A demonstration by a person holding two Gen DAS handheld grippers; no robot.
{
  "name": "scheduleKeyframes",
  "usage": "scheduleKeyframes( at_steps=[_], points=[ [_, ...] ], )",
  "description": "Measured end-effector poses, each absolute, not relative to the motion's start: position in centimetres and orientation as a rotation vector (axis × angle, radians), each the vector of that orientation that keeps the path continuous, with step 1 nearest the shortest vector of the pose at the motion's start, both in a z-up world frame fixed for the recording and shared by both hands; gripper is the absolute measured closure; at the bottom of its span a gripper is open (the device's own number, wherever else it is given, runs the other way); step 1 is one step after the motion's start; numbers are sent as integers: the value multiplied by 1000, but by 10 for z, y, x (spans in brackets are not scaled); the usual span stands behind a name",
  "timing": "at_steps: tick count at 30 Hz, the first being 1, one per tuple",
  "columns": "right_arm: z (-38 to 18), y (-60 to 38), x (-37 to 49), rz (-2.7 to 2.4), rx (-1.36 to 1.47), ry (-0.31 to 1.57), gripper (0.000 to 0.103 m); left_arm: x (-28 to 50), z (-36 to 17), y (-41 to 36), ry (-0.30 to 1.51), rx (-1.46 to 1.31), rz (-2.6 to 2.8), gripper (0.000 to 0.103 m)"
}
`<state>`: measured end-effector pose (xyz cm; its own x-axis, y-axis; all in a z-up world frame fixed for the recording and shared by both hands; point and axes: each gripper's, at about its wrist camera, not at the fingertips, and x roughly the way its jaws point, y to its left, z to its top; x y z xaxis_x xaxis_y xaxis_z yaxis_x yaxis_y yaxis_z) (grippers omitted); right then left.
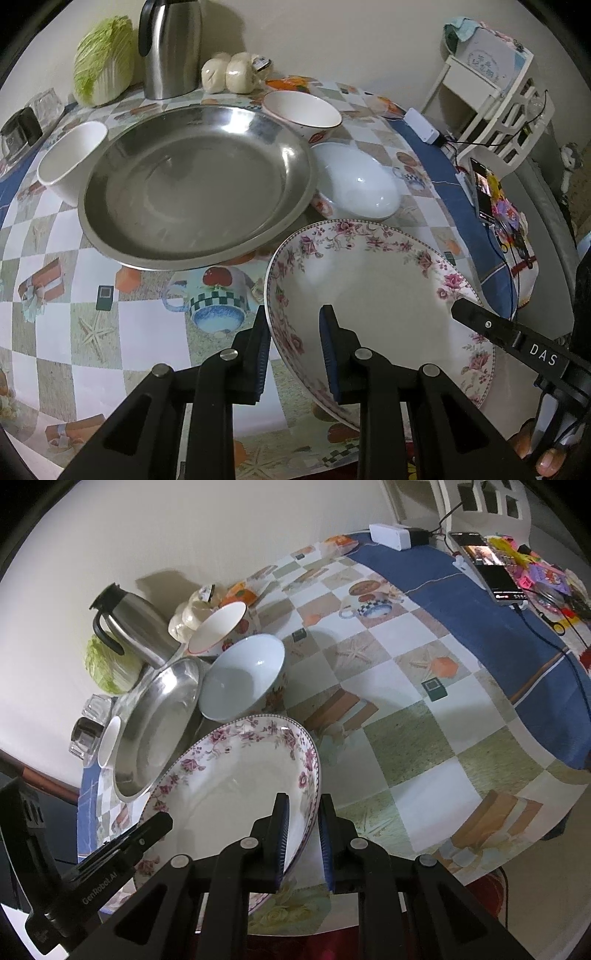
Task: Organize plates and bowls
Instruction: 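Lift the floral plate with both tools and carry it toward the steel basin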
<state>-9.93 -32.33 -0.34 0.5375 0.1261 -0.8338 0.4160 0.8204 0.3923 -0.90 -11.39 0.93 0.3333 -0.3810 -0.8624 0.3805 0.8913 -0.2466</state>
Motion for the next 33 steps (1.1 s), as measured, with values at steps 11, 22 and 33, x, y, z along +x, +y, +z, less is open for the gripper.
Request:
scheduleKeyframes(
  at_steps=[11,22,33],
  points=[
    [0,-331,-106,-206,623,977,85,-11,14,-124,1098,20,-523,77],
    [15,-327,-104,-196,580,922,85,-6,27,-119,1045,-17,-529,77],
    [35,-318,-74,-171,533,904,85,13,43,-108,980,-54,-493,77]
  ],
)
